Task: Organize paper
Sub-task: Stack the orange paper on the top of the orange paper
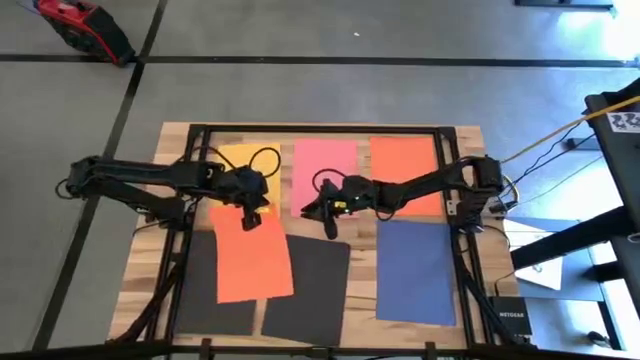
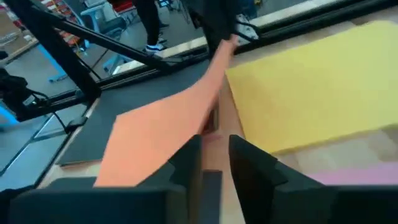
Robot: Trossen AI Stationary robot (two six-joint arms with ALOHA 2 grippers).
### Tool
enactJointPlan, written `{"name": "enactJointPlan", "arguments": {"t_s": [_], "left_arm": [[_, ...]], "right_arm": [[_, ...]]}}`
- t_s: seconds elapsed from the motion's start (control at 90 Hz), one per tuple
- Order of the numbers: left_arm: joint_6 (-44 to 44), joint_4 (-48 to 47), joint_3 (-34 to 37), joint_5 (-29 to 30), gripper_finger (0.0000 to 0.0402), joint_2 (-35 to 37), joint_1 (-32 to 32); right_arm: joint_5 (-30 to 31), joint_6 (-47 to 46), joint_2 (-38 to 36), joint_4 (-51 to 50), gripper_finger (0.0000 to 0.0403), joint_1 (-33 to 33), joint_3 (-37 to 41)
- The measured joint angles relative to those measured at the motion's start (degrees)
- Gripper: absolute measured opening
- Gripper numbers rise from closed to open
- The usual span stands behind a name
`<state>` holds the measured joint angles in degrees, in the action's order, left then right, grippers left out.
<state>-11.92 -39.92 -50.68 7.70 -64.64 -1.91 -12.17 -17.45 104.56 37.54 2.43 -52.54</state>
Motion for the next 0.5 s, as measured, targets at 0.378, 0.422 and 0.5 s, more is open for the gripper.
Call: {"name": "enactJointPlan", "arguments": {"t_s": [0.378, 0.422, 0.5], "left_arm": [[2.16, 1.06, 0.57, 0.2, 0.0, -0.45, 0.04], [2.41, 1.86, 0.61, 0.2, 0.0, -0.46, 0.04], [3.41, 3.88, 0.59, 0.2, 0.0, -0.46, 0.04]], "right_arm": [[5.04, 3.1, 2.34, -0.2, 0.0137, -0.3, -7.25], [5.07, 3.04, 3.56, -0.55, 0.0137, -0.3, -8.03], [5.09, 2.77, 6.31, -0.5, 0.0137, -0.32, -10.56]]}}
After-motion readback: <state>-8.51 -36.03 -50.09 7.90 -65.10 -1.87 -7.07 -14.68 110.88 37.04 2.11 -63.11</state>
